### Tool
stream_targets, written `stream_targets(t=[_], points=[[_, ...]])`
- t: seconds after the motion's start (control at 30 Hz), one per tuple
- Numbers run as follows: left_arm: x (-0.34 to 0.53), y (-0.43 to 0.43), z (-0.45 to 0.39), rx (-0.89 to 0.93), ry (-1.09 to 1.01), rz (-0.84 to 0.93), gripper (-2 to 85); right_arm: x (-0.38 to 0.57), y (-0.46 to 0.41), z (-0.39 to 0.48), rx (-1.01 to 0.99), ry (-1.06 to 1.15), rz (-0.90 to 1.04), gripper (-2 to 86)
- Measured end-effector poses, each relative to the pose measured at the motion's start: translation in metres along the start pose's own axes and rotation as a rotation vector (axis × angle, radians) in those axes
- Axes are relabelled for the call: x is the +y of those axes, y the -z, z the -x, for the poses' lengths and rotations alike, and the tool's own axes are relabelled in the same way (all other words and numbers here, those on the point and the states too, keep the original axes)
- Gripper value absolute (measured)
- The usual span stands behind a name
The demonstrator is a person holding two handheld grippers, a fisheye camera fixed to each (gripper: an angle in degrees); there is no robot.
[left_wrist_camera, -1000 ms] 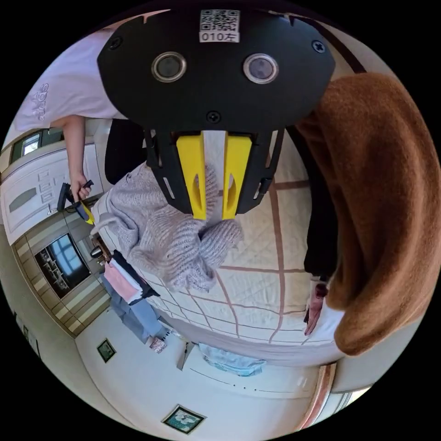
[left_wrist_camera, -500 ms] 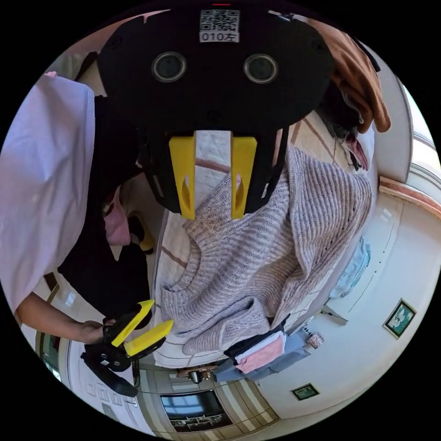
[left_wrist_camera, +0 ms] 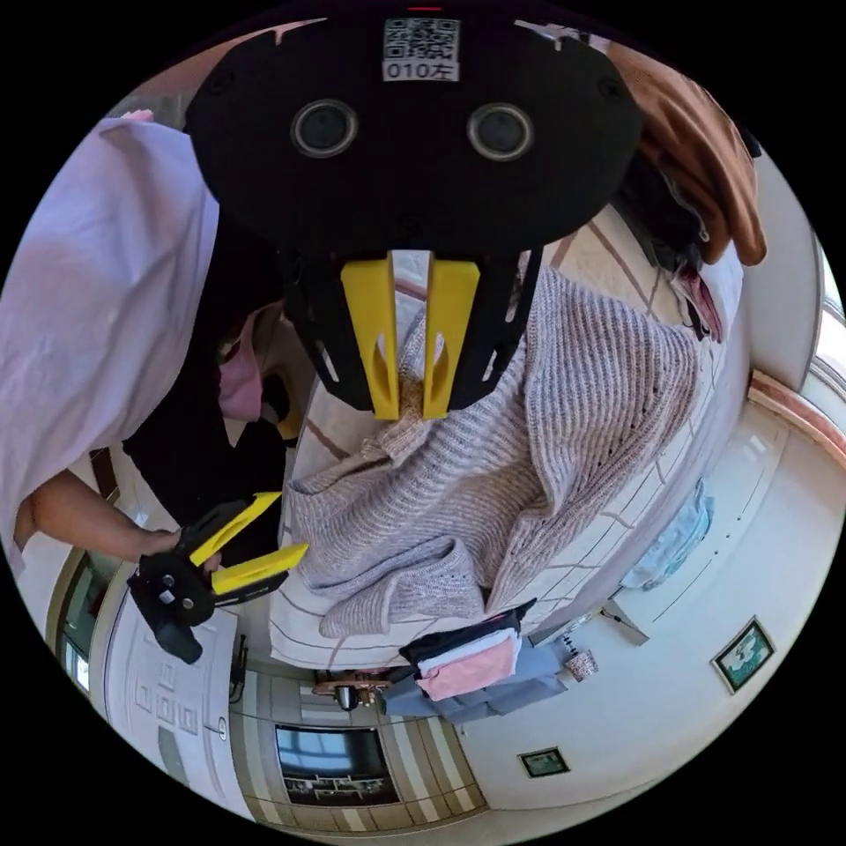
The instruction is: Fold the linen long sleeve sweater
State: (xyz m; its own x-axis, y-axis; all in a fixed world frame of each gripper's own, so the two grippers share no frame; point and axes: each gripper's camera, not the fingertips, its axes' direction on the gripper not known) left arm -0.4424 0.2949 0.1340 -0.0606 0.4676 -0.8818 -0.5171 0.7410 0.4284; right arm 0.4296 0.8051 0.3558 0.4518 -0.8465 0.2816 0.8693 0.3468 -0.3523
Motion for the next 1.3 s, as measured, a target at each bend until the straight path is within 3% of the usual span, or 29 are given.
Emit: stream_targets(t=[0.2,0.6,0.77,0.83,0.9,1.0,1.17,1.3], points=[[-0.017,0.071,0.050,0.168,0.118,-0.183,5.3,0.001,0.011,0.008,0.058,-0.024,-0.078,16.0],[-0.049,0.123,0.116,0.258,0.153,-0.270,6.0,-0.004,0.030,-0.040,0.280,-0.192,-0.223,12.3],[-0.061,0.099,0.178,0.279,0.206,-0.158,6.9,-0.012,0.038,-0.109,0.123,-0.263,-0.248,4.6],[-0.059,0.069,0.215,0.262,0.289,-0.089,7.2,-0.022,0.033,-0.141,-0.040,-0.303,-0.205,4.0],[-0.044,0.016,0.262,0.355,0.449,0.013,7.6,-0.032,0.023,-0.155,-0.082,-0.318,-0.123,4.1],[-0.020,-0.001,0.282,0.448,0.560,-0.106,7.8,-0.041,0.017,-0.163,-0.066,-0.316,-0.076,4.8],[0.004,0.013,0.289,0.500,0.562,-0.203,7.5,-0.045,0.009,-0.193,-0.144,-0.349,-0.052,5.2],[0.017,0.067,0.277,0.395,0.523,-0.226,7.8,-0.052,0.000,-0.223,-0.222,-0.391,-0.015,5.4]])
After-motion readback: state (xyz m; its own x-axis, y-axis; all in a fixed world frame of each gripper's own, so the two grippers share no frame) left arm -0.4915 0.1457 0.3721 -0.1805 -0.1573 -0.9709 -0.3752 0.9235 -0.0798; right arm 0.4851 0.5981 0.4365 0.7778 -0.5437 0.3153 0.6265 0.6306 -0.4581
